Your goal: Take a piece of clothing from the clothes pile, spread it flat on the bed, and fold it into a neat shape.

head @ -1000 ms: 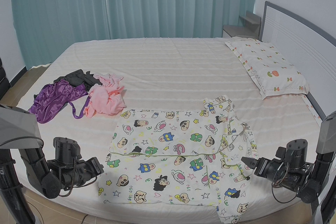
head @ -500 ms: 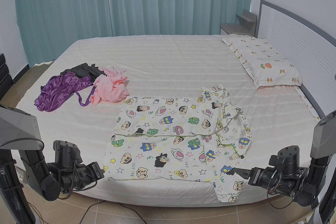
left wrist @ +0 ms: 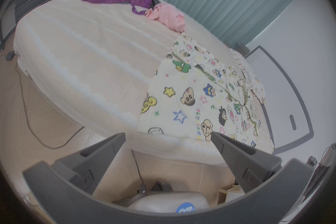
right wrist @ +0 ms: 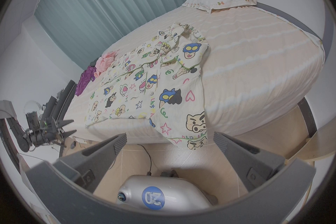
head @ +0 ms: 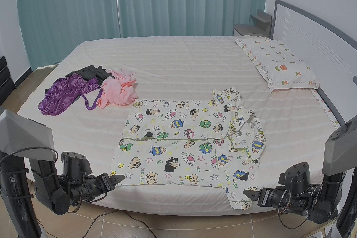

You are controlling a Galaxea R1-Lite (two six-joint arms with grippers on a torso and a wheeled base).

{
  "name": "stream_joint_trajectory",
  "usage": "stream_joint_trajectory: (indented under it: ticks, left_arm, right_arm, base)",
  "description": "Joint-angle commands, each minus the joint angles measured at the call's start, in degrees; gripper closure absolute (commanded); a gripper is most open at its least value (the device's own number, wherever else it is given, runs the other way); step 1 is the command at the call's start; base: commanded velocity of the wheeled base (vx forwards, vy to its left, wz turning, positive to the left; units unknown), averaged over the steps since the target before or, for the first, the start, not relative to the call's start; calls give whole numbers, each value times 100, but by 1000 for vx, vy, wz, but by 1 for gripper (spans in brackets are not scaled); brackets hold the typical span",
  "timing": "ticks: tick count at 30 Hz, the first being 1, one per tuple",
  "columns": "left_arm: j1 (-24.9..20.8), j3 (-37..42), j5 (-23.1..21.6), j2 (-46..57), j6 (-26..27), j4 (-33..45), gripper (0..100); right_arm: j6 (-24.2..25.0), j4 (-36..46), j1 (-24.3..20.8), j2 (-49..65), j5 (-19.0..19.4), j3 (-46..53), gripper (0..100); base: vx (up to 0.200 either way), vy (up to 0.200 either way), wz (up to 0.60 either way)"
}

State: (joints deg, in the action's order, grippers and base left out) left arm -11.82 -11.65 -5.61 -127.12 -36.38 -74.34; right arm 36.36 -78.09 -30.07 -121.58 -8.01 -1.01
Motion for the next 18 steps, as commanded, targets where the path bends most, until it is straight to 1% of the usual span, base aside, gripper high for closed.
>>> stream_joint_trajectory:
  ticks: [1,3,6,11,18]
  left_arm:
    - [-92,-12,165,-1086,148,-907,0]
    - [-92,14,236,-1385,333,-1232,0]
    - [-162,49,262,-1544,544,-1487,0]
    - [-320,-4,262,-1587,562,-1513,0]
    - [-329,-135,280,-1579,553,-1522,0]
  right_arm:
    - [-33,-66,-280,-393,-104,101,0]
    - [-33,-66,-288,-490,-104,101,0]
    - [-42,-83,-341,-613,-104,101,0]
    - [-59,-83,-429,-666,-104,101,0]
    - [-59,-83,-473,-692,-104,101,0]
  base:
    - [0,0,0]
    - [0,0,0]
    - [0,0,0]
    - [0,0,0]
    - [0,0,0]
